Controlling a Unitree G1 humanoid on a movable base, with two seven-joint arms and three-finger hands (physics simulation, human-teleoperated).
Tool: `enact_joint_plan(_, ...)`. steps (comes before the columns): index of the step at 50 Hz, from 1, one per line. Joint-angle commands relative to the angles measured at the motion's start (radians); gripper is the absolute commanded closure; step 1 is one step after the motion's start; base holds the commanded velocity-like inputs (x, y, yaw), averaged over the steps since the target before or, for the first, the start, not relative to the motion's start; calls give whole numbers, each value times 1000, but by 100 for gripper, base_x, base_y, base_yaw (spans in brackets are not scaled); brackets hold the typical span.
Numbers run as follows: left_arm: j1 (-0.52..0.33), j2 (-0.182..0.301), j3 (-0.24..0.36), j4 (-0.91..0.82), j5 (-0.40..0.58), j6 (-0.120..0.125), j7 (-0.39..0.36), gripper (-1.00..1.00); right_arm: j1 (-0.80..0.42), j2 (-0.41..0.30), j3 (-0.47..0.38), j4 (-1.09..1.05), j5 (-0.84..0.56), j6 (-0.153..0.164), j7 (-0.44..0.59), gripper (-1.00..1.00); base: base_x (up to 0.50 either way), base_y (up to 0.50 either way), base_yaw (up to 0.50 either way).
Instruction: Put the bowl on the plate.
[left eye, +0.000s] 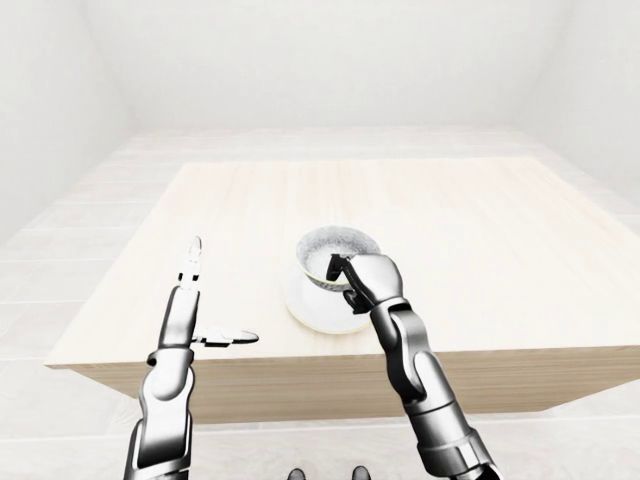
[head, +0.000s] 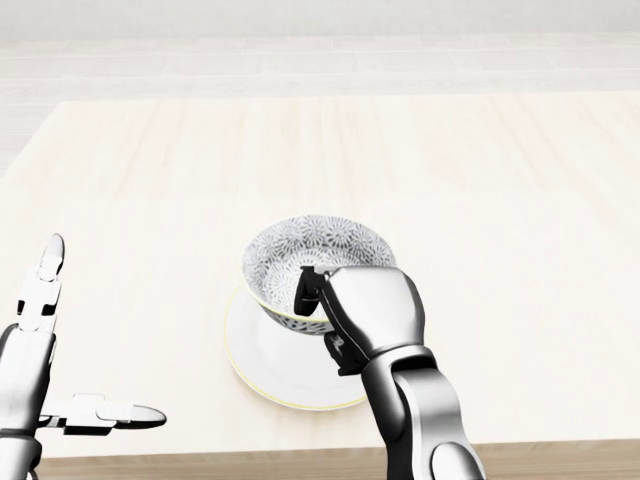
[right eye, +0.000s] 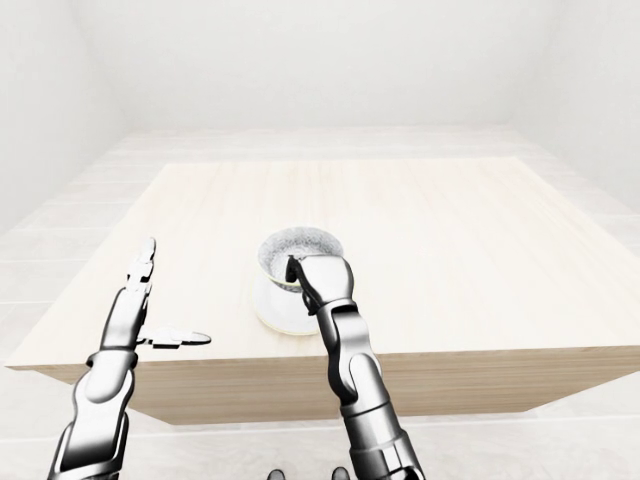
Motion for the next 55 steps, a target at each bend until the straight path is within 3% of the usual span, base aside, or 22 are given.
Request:
enact_joint_plan(1, -5, 2, -3, 16, 1, -6, 4, -100, -11, -4, -4, 41, 21, 0, -47, 31, 0, 0, 0)
enact_joint_plan(5, -10, 5, -5, 31, 3, -12, 9, -100, -18, -7, -8, 67, 29, 0, -63, 30, 0, 0, 0)
enact_joint_plan(10, -5, 3, -4, 9, -1, 2, 2, -100, -20, -8, -12, 88, 44, 0, -74, 31, 0, 0, 0)
enact_joint_plan(19, -6, 4, -5, 31, 3, -14, 11, -100, -21, -16, -9, 126, 51, 0, -98, 31, 0, 0, 0)
enact_joint_plan(26, -10, 5, -2, 25, 0, -5, 7, -100, -15, -18, -3, 107, 40, 0, -84, 31, 0, 0, 0)
enact_joint_plan(55, -6, 2, -9, 24, 2, -7, 10, -100, 28, -18, 3, 109, 49, 0, -107, 35, 0, 0, 0)
